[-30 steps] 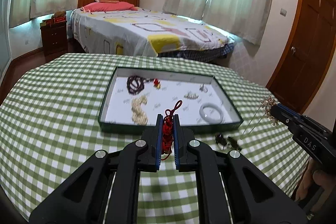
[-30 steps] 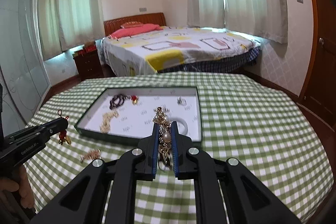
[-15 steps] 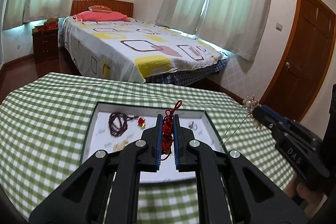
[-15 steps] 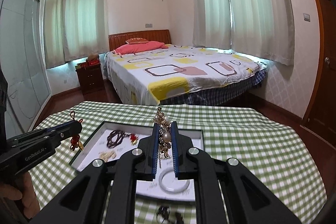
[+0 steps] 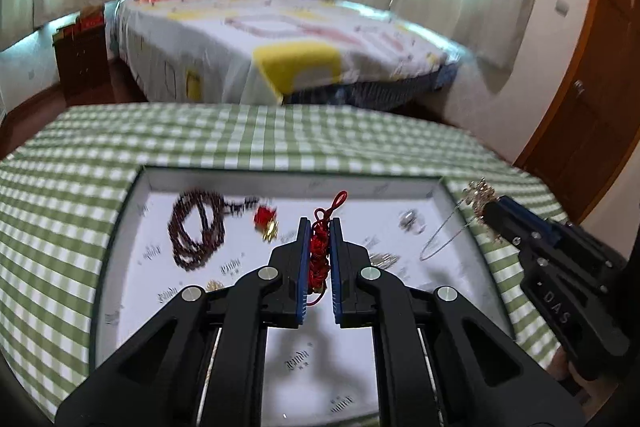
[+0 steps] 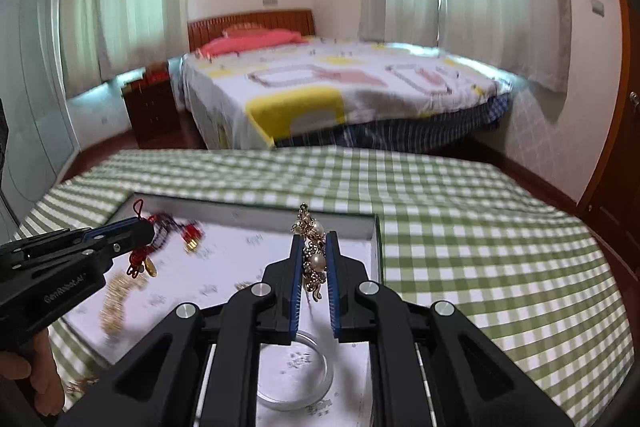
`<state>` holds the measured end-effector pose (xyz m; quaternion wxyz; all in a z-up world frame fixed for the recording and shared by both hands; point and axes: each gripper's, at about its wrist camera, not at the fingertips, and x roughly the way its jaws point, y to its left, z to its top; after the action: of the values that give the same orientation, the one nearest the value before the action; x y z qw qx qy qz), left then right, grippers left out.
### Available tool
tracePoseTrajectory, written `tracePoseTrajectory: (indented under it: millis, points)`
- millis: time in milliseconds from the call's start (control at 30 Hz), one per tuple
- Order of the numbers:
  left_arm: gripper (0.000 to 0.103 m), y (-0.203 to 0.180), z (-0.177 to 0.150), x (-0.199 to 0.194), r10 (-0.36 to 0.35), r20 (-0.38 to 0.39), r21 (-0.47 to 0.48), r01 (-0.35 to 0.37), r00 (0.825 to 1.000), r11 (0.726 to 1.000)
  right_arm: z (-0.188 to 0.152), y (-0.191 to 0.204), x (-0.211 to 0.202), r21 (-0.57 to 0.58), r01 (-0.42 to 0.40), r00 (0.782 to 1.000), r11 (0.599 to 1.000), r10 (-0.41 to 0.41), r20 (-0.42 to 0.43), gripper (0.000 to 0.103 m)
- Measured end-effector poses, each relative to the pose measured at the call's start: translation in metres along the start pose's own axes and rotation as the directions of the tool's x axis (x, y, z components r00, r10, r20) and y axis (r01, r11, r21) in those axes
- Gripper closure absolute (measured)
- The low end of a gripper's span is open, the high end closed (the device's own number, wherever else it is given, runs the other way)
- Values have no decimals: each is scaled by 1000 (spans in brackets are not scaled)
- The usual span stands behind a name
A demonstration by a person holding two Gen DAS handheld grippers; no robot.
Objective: Organize jewelry
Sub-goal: 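Lift and carry the tassel knot and pearl brooch over the box with both tools, then open both tools to drop the tassel knot and pearl brooch in the box, then move the left tool to the gold chain while the right tool moves to the black beaded strand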
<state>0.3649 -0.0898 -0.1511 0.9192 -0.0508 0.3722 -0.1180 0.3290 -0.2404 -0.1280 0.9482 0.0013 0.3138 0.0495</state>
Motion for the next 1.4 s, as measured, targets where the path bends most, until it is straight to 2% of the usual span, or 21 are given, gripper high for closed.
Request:
tracePoseTrajectory:
  millis: [200, 533, 633, 700, 733, 867, 1000, 1200, 1267, 1400]
  points:
    - [94, 5, -6, 31, 37, -88, 4, -37, 995, 999, -10, 0, 27, -17, -3, 996, 1000, 2, -85, 91]
    - [93, 10, -14, 47, 67, -139, 17, -65, 988, 998, -22, -1, 50, -50, -6, 986, 999, -2, -166, 91]
    - [88, 12, -15, 48, 67, -146, 15, -65, 987, 998, -21, 2, 51, -71, 4, 986, 997, -16, -165, 91]
    - [75, 12, -16, 49, 65, -153, 10, -64, 986, 998, -21, 3, 52, -76, -3, 985, 997, -10, -171, 90]
    - [67, 13, -17, 48, 65, -151, 6, -65, 986, 998, -21, 3, 51, -77, -7, 985, 997, -6, -170, 85]
    - [63, 13, -17, 46, 61, -140, 9, -61, 988, 998, -22, 2, 48, -73, -5, 986, 997, -7, -167, 77]
    - [56, 11, -16, 41, 62, -126, 22, -59, 990, 998, -21, 2, 43, -63, -12, 989, 998, 3, -149, 60]
    - [50, 9, -15, 29, 50, -105, 21, -48, 993, 999, -17, 5, 28, -61, -15, 994, 998, 8, -110, 56]
    - [44, 10, -15, 22, 46, -92, 13, -45, 995, 999, -16, 7, 21, -58, -15, 995, 998, 9, -97, 56]
    - [43, 12, -16, 4, 48, -55, 7, -47, 997, 999, -15, 8, 7, -46, -12, 997, 999, 9, -76, 53]
